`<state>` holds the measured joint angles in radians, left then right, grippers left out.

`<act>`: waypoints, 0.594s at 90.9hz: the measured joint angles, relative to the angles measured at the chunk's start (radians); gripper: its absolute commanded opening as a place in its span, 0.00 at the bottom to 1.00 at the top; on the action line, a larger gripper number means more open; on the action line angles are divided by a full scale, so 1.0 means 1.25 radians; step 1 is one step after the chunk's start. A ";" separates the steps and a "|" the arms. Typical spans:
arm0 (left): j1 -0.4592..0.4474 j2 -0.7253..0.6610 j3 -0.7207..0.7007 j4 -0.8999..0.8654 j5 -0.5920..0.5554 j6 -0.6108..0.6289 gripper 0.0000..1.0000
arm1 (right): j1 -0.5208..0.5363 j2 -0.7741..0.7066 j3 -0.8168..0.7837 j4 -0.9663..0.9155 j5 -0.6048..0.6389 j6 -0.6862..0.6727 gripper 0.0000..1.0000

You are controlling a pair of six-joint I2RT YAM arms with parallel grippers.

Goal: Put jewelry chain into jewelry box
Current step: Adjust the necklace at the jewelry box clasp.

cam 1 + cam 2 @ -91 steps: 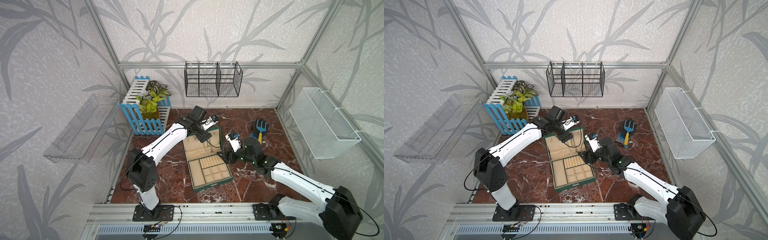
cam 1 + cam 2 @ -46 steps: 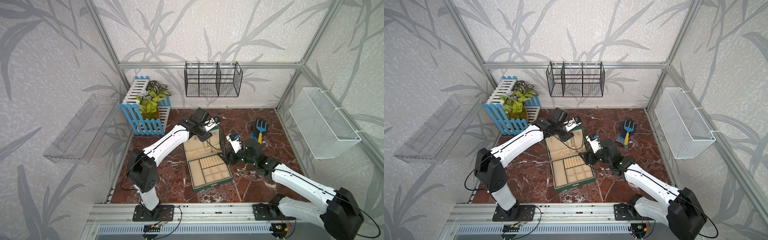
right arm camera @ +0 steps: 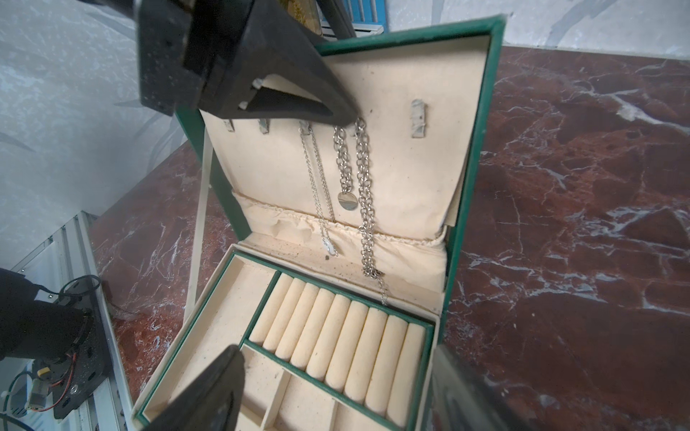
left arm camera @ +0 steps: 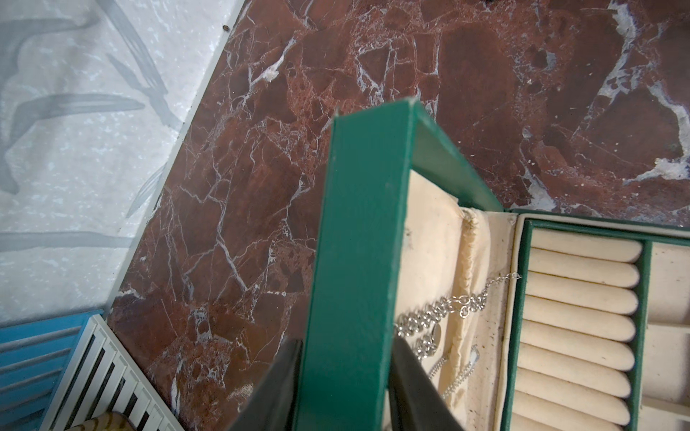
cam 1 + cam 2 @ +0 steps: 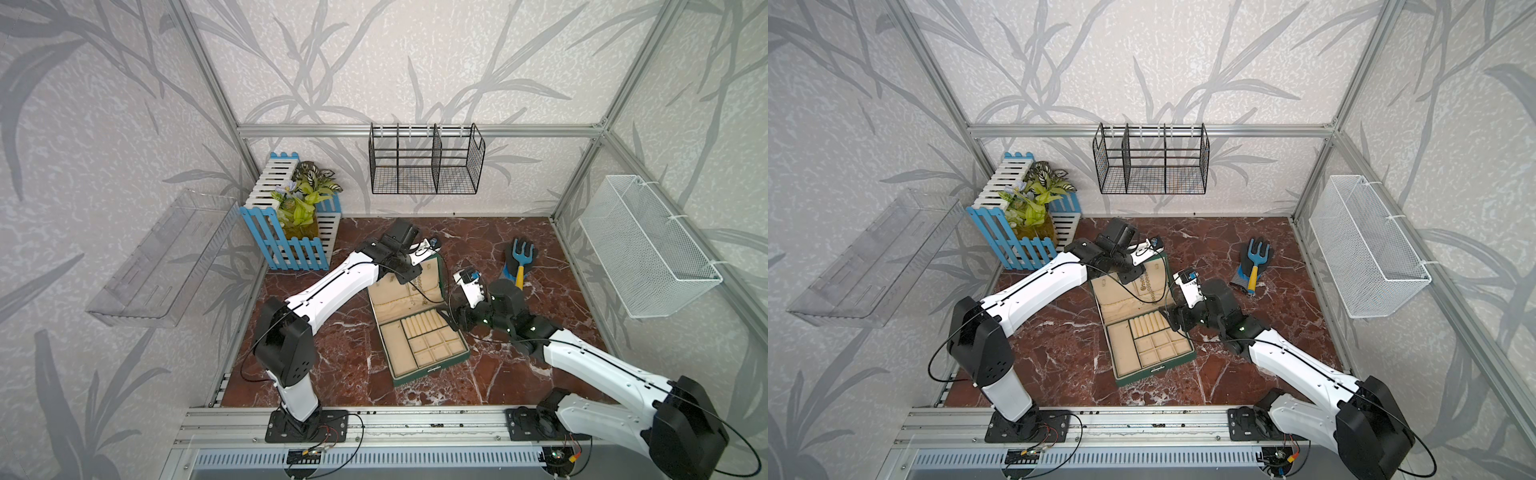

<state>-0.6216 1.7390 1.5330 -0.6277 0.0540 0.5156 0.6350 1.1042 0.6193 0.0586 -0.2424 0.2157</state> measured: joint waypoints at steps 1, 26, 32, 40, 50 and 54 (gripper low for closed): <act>0.000 0.000 -0.001 0.001 0.000 0.000 0.29 | 0.000 0.000 0.000 0.000 0.000 0.000 0.82; -0.002 -0.010 -0.011 0.007 0.000 -0.008 0.50 | 0.000 -0.001 0.000 0.000 0.005 0.002 0.82; -0.006 -0.010 -0.013 0.013 -0.004 -0.023 0.58 | 0.000 -0.007 -0.001 0.000 0.007 0.002 0.82; -0.012 -0.015 -0.015 0.021 -0.003 -0.037 0.61 | 0.000 -0.017 -0.002 0.000 0.012 0.004 0.82; -0.019 -0.045 -0.021 0.039 0.001 -0.052 0.62 | 0.000 -0.027 -0.005 0.001 0.019 0.008 0.82; -0.022 -0.067 -0.029 0.049 0.004 -0.059 0.60 | 0.000 -0.027 -0.007 0.001 0.021 0.012 0.82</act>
<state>-0.6495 1.6547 1.4963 -0.5659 0.0593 0.4419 0.6350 1.0698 0.6106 0.0593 -0.2161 0.2306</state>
